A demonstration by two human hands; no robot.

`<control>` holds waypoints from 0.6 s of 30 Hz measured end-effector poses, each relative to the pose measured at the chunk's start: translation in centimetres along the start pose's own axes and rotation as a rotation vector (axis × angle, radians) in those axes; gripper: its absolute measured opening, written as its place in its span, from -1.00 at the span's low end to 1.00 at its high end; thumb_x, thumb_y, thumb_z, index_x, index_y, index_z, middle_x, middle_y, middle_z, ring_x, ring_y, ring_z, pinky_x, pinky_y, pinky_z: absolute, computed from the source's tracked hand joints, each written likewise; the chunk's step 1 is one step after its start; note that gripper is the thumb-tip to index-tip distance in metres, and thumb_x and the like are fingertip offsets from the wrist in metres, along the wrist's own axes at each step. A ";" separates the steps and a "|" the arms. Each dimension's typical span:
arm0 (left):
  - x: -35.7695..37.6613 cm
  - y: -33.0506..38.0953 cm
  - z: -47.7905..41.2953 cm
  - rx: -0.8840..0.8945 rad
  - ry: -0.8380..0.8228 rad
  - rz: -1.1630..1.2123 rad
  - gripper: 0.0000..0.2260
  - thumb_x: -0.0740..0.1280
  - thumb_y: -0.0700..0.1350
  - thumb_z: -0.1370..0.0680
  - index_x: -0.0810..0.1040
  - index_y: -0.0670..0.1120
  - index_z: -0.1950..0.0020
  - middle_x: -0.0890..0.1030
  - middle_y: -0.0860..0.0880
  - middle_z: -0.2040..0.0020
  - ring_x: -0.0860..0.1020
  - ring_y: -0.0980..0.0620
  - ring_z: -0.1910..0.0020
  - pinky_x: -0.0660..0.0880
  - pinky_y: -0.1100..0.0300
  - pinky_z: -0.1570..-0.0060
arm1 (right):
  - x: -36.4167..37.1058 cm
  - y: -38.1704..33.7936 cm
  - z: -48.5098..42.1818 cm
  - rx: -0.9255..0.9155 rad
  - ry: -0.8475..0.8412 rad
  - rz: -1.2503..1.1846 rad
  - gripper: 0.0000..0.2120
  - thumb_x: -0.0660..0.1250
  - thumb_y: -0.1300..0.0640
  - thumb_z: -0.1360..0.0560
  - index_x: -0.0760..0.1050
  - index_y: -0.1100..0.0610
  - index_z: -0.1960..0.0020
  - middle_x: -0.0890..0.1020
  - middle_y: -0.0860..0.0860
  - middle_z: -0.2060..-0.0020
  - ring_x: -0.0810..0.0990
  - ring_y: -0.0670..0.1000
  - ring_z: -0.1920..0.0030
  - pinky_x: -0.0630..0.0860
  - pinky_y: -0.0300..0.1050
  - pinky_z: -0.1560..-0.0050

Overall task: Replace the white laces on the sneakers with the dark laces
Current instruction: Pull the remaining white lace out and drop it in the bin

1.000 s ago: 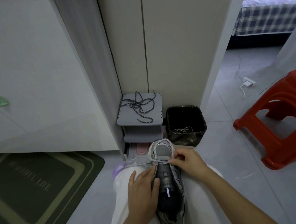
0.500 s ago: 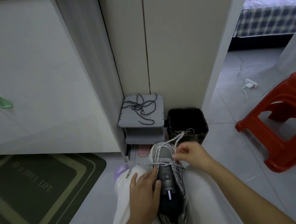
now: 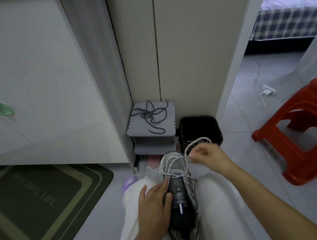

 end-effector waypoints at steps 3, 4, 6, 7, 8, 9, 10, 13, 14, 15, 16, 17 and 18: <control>0.2 0.0 -0.1 0.002 -0.005 -0.006 -0.44 -0.16 0.19 -0.49 0.33 0.15 -0.42 0.47 0.20 -0.31 0.34 0.28 -0.30 -0.15 0.31 -0.39 | 3.2 1.6 1.7 0.023 -0.163 0.085 -0.84 0.50 0.21 -0.36 0.56 0.00 0.22 0.64 -0.08 0.32 0.59 -0.21 0.31 0.53 -0.28 0.13; 0.3 -0.1 -0.1 0.003 -0.005 -0.004 -0.44 -0.16 0.19 -0.50 0.33 0.15 -0.42 0.47 0.20 -0.31 0.34 0.28 -0.29 -0.15 0.31 -0.39 | 3.7 1.6 1.9 -0.005 -0.142 0.093 -0.84 0.49 0.22 -0.36 0.56 0.00 0.24 0.62 -0.08 0.34 0.56 -0.25 0.34 0.51 -0.32 0.16; 0.4 -0.1 0.0 0.005 -0.001 -0.002 -0.44 -0.15 0.19 -0.50 0.33 0.14 -0.42 0.48 0.19 -0.31 0.35 0.27 -0.29 -0.15 0.31 -0.39 | 4.0 1.7 2.0 -0.066 -0.078 0.144 -0.84 0.48 0.20 -0.38 0.54 0.01 0.28 0.59 -0.07 0.36 0.53 -0.22 0.35 0.49 -0.29 0.20; 0.4 -0.2 0.0 0.006 0.000 -0.003 -0.44 -0.15 0.19 -0.50 0.34 0.14 -0.42 0.48 0.18 -0.30 0.35 0.27 -0.29 -0.15 0.31 -0.39 | 4.0 1.7 1.9 -0.083 -0.051 0.169 -0.84 0.46 0.19 -0.40 0.52 0.04 0.29 0.60 -0.04 0.35 0.53 -0.17 0.33 0.50 -0.23 0.18; 0.3 -0.2 0.0 0.007 0.002 -0.002 -0.44 -0.15 0.19 -0.50 0.34 0.14 -0.42 0.49 0.18 -0.30 0.35 0.27 -0.29 -0.15 0.31 -0.39 | 4.0 1.7 1.8 -0.088 -0.025 0.188 -0.85 0.43 0.19 -0.42 0.50 0.07 0.28 0.61 -0.01 0.33 0.55 -0.12 0.30 0.50 -0.18 0.16; 0.3 -0.2 0.0 0.007 0.003 0.002 -0.44 -0.15 0.20 -0.50 0.34 0.14 -0.41 0.49 0.18 -0.30 0.35 0.27 -0.29 -0.15 0.31 -0.39 | 3.8 1.8 1.7 -0.065 0.006 0.172 -0.85 0.39 0.20 -0.46 0.47 0.10 0.25 0.63 0.02 0.30 0.59 -0.08 0.27 0.53 -0.14 0.15; 0.2 -0.2 0.0 0.007 0.002 0.007 -0.44 -0.15 0.20 -0.49 0.34 0.14 -0.41 0.49 0.18 -0.30 0.35 0.27 -0.29 -0.15 0.32 -0.38 | 3.3 1.8 1.5 -0.030 0.045 0.094 -0.85 0.33 0.21 -0.50 0.43 0.12 0.23 0.65 0.04 0.28 0.63 -0.05 0.26 0.56 -0.12 0.17; 0.2 -0.1 0.0 0.001 -0.002 -0.001 -0.42 -0.18 0.21 -0.49 0.32 0.15 -0.42 0.47 0.19 -0.31 0.33 0.28 -0.30 -0.20 0.34 -0.37 | 0.7 1.2 0.7 0.020 0.217 -0.197 -0.83 0.21 0.27 -0.57 0.33 0.15 0.19 0.67 0.10 0.31 0.66 0.01 0.33 0.58 -0.09 0.26; 0.2 -0.1 0.0 -0.001 -0.003 -0.005 -0.42 -0.18 0.21 -0.49 0.32 0.16 -0.43 0.47 0.20 -0.31 0.33 0.29 -0.30 -0.21 0.34 -0.37 | 0.1 0.9 0.5 0.014 0.237 -0.211 -0.83 0.22 0.27 -0.56 0.35 0.16 0.20 0.67 0.08 0.34 0.66 -0.01 0.36 0.59 -0.07 0.26; 0.2 -0.2 0.0 -0.001 -0.002 -0.005 -0.42 -0.18 0.21 -0.49 0.31 0.16 -0.43 0.46 0.21 -0.31 0.33 0.29 -0.30 -0.20 0.34 -0.37 | 0.0 0.6 0.3 0.007 0.216 -0.184 -0.85 0.27 0.27 -0.54 0.39 0.16 0.20 0.66 0.05 0.36 0.65 -0.02 0.36 0.60 -0.08 0.23; 0.3 -0.3 0.0 0.000 0.000 -0.002 -0.43 -0.18 0.21 -0.49 0.32 0.16 -0.42 0.47 0.21 -0.31 0.33 0.30 -0.30 -0.18 0.33 -0.38 | 0.4 0.4 0.4 0.003 0.153 -0.117 -0.87 0.33 0.25 -0.51 0.44 0.15 0.20 0.66 0.03 0.36 0.66 -0.04 0.33 0.59 -0.12 0.19; 0.3 -0.3 0.0 0.001 0.002 0.002 -0.43 -0.17 0.21 -0.49 0.33 0.15 -0.42 0.47 0.20 -0.30 0.33 0.30 -0.29 -0.16 0.31 -0.39 | 1.3 0.5 0.6 0.001 0.066 -0.033 -0.89 0.39 0.23 -0.47 0.49 0.11 0.20 0.67 0.03 0.32 0.66 -0.05 0.28 0.58 -0.18 0.16; 0.3 -0.3 -0.1 0.001 0.002 0.004 -0.43 -0.16 0.21 -0.49 0.34 0.15 -0.42 0.48 0.20 -0.30 0.34 0.30 -0.29 -0.13 0.29 -0.40 | 2.3 0.8 1.0 -0.004 -0.012 0.052 -0.88 0.43 0.20 -0.43 0.52 0.05 0.22 0.67 0.02 0.28 0.65 -0.07 0.24 0.55 -0.25 0.14</control>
Point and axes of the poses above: each hand's wrist, its own z-axis away from the middle knuckle, its own x-axis out of the palm, y = z × x, the point moved 7 cm from there along -z, towards the middle knuckle
